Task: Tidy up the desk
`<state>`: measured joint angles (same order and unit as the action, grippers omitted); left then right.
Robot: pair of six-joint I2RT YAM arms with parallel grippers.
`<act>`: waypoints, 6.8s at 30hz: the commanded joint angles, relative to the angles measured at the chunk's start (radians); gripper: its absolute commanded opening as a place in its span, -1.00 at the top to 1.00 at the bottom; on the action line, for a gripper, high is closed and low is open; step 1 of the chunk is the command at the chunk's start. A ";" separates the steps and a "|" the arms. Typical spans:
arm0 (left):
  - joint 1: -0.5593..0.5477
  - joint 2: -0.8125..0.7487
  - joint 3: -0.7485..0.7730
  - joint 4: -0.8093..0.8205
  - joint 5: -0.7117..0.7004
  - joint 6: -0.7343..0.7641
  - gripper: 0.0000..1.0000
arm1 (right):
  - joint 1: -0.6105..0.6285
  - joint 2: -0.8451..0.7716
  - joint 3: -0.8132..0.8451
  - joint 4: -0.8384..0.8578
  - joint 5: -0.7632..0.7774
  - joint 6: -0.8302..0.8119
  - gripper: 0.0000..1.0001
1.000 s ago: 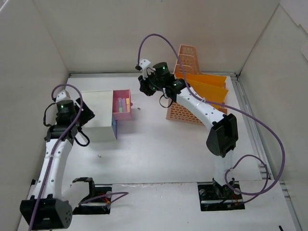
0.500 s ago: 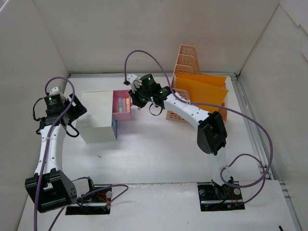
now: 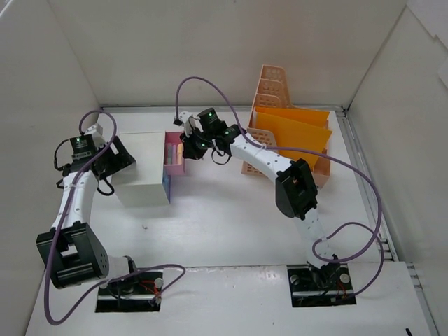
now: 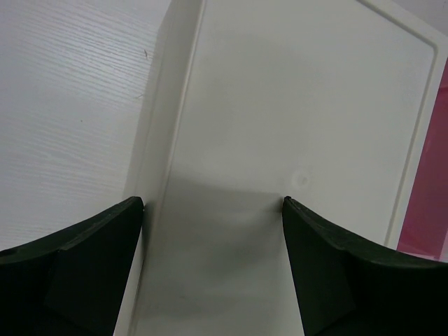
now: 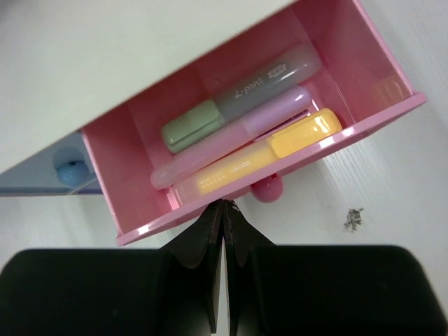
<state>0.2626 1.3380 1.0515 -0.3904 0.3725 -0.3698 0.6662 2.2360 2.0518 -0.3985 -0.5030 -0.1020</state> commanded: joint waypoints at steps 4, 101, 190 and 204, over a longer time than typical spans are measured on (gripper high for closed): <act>-0.074 0.052 0.051 0.012 0.072 0.062 -0.49 | 0.049 0.043 0.145 0.064 -0.143 0.019 1.00; 0.009 -0.074 0.025 -0.054 0.149 -0.052 -0.67 | 0.032 0.257 0.202 0.147 -0.299 -0.099 -0.08; -0.500 0.047 0.257 0.008 0.094 -0.007 -0.29 | -0.131 -0.115 -0.288 0.148 -0.066 -0.340 1.00; -0.531 0.122 0.163 0.044 0.129 -0.020 -0.23 | -0.131 -0.115 -0.297 0.148 -0.063 -0.326 1.00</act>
<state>-0.2584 1.4624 1.2053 -0.3870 0.4992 -0.3901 0.5449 2.2169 1.7569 -0.2832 -0.5682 -0.4377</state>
